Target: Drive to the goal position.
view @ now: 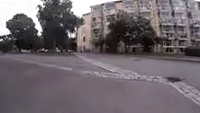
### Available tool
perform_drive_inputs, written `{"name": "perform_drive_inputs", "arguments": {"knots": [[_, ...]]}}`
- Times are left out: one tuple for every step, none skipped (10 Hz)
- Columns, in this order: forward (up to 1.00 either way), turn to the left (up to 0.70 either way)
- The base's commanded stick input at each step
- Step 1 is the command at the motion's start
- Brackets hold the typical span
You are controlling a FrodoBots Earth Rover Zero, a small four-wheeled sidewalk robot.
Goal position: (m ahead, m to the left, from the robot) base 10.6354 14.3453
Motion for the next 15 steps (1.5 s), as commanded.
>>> {"name": "perform_drive_inputs", "arguments": {"knots": [[0.45,0.27],[0.45,0.27],[0.45,0.27],[0.45,0.27],[0.45,0.27],[0.45,0.27],[0.45,0.27],[0.45,0.27],[0.45,0.27],[0.45,0.27],[0.45,0.27],[0.45,0.27],[0.45,0.27],[0.45,0.27],[0.45,0.27]]}}
